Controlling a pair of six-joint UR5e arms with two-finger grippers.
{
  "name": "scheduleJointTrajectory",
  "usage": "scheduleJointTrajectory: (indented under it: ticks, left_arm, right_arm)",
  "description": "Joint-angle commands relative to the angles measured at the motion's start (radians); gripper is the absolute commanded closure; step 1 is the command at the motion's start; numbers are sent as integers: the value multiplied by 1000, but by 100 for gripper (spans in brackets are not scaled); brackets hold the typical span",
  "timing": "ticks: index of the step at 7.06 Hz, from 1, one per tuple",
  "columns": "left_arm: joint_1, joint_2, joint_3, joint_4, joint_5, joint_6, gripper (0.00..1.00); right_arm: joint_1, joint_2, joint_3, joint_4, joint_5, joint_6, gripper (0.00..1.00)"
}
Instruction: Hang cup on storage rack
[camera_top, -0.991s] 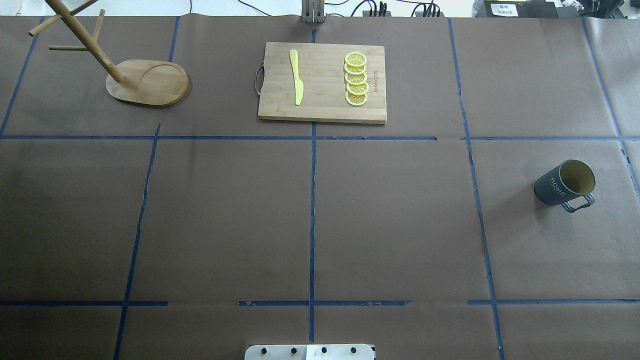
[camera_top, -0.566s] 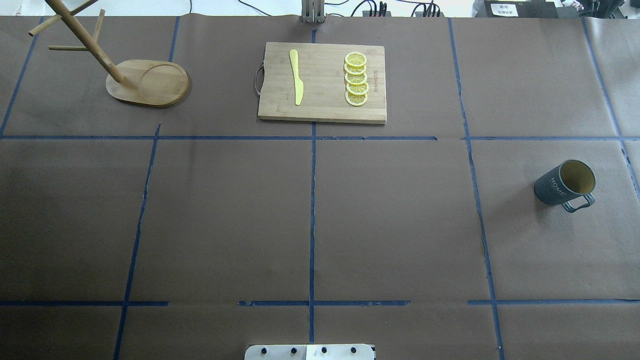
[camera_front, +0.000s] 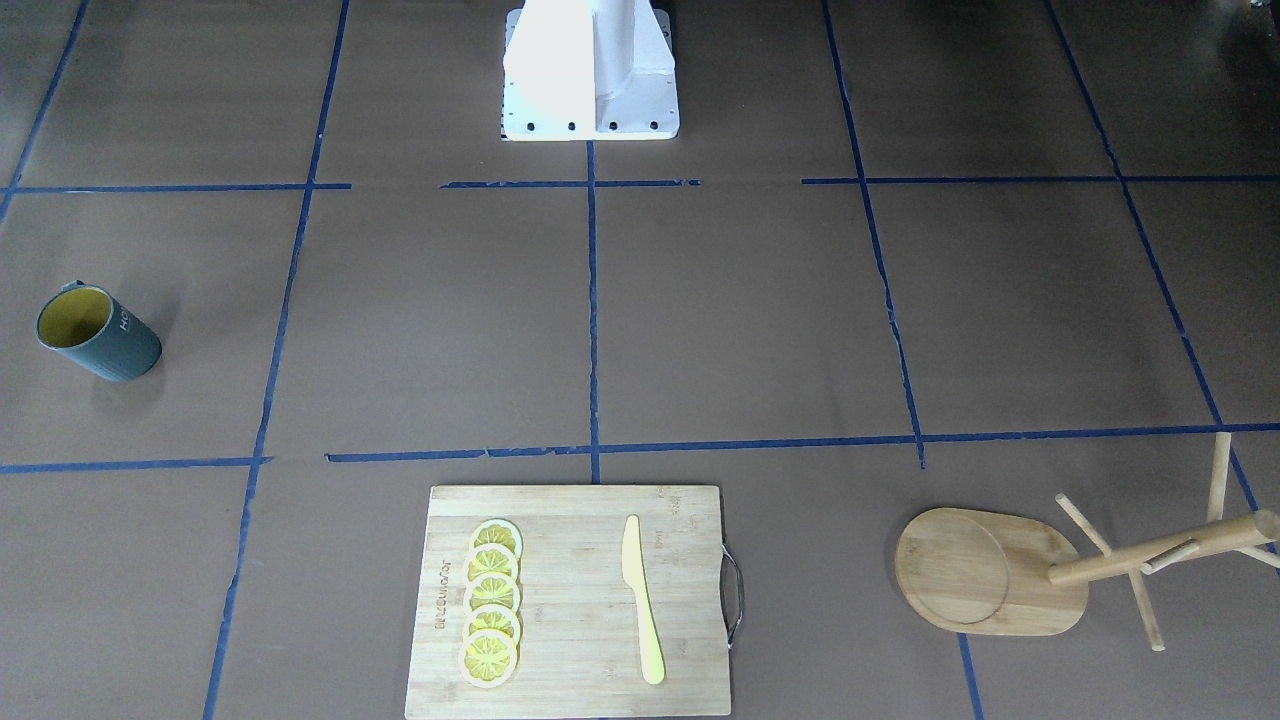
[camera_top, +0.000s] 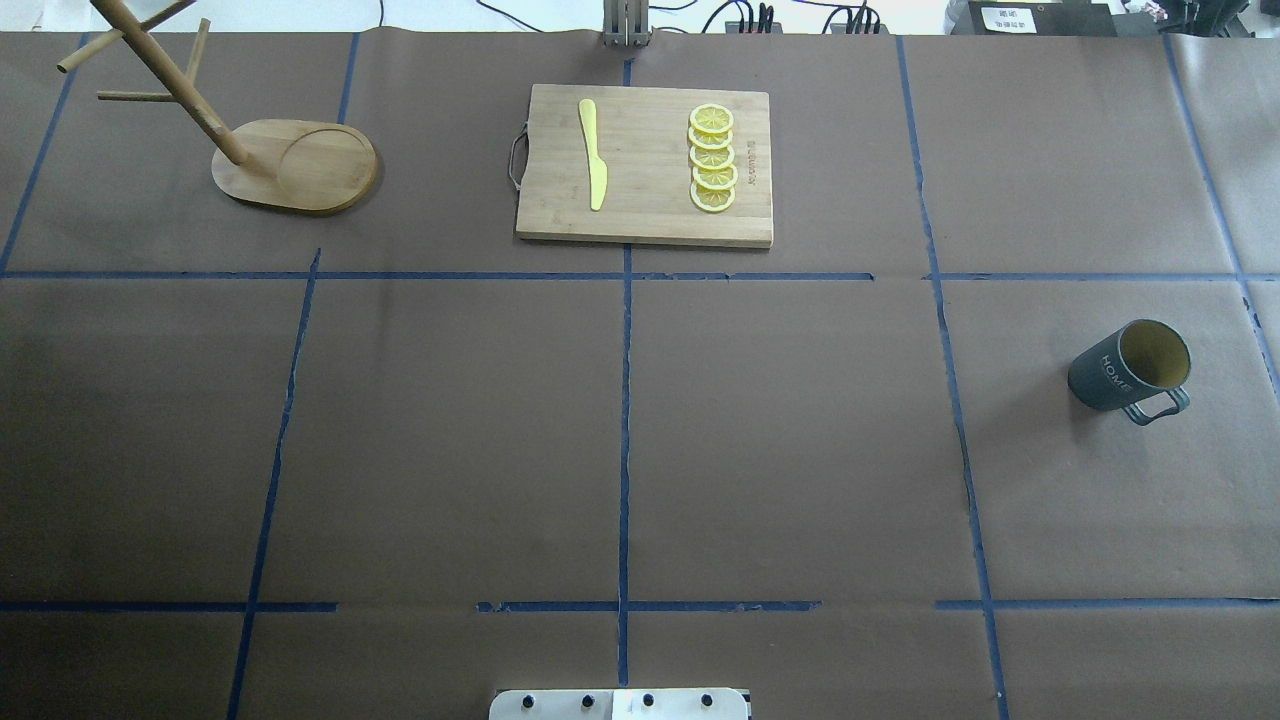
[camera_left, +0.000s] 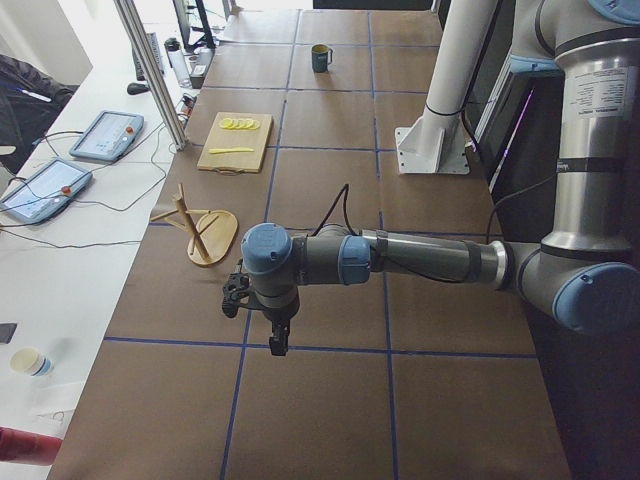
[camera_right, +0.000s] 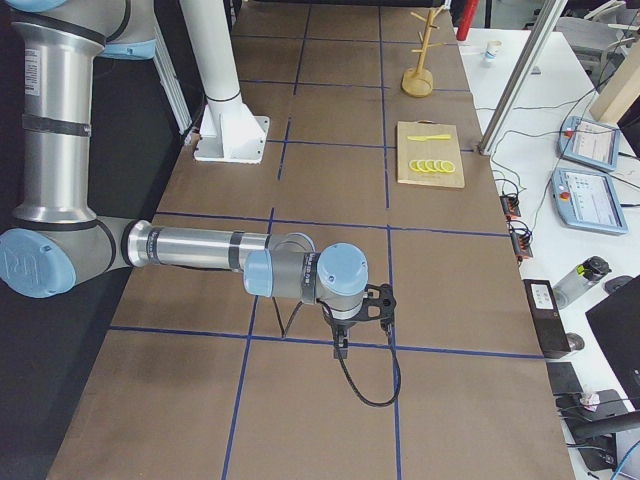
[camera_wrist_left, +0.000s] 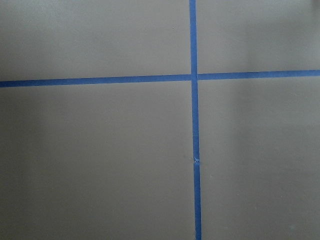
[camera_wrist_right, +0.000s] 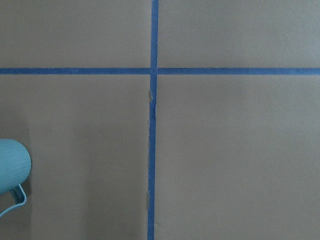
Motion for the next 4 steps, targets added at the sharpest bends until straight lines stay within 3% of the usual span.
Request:
scheduleJointTrajectory:
  ticks: [1, 3, 4]
  left_arm:
    - [0, -1, -4, -1, 0, 0, 0]
    - [0, -1, -15, 2, 0, -3, 0]
    - [0, -1, -15, 0, 0, -3, 0]
  right_arm:
    - [-1, 22, 7, -1, 6, 1, 0]
    - [-11, 20, 5, 3, 28, 6, 0]
    - [-43, 22, 14, 4, 89, 29, 0]
